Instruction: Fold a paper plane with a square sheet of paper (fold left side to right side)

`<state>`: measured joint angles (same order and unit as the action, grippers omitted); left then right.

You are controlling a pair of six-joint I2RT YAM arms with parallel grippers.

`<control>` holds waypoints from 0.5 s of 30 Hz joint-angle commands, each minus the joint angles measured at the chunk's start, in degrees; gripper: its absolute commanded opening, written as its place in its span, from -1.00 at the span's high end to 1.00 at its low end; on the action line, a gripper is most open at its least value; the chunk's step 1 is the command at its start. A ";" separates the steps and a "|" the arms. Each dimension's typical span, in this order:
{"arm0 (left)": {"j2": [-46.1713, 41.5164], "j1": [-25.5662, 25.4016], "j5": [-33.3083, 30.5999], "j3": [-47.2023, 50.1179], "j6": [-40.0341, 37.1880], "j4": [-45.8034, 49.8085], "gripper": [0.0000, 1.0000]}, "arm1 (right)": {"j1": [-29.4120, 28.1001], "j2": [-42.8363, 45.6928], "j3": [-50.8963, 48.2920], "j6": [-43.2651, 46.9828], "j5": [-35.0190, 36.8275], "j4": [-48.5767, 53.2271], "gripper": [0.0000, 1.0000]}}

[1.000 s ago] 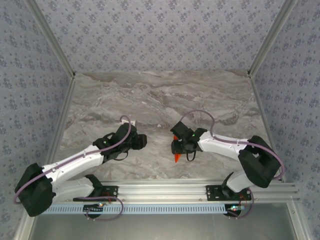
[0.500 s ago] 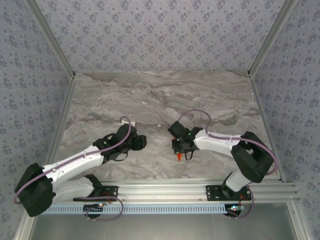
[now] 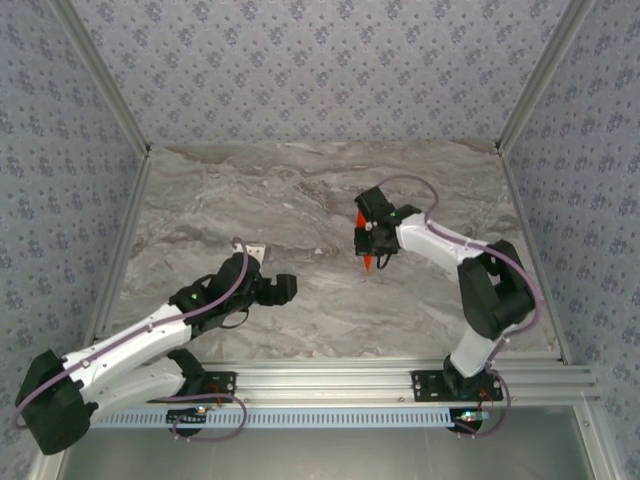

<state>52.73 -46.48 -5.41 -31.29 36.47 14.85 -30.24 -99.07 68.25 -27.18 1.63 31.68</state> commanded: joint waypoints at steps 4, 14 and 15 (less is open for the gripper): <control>-4.34 0.25 5.50 1.64 -3.78 -3.34 -0.96 | 2.90 -10.79 12.94 6.09 -0.77 6.96 0.80; -11.14 0.19 3.95 3.25 -6.55 -2.53 -0.97 | 4.20 -20.55 21.31 8.27 -1.46 9.64 0.76; -11.39 0.25 3.66 3.26 -6.58 -2.33 -0.96 | 4.16 -20.64 21.23 8.39 -1.71 9.54 0.75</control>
<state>42.61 -46.48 -0.86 -27.75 31.68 12.69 -26.48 -118.58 87.70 -20.32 1.02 38.28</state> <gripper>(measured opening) 0.982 0.120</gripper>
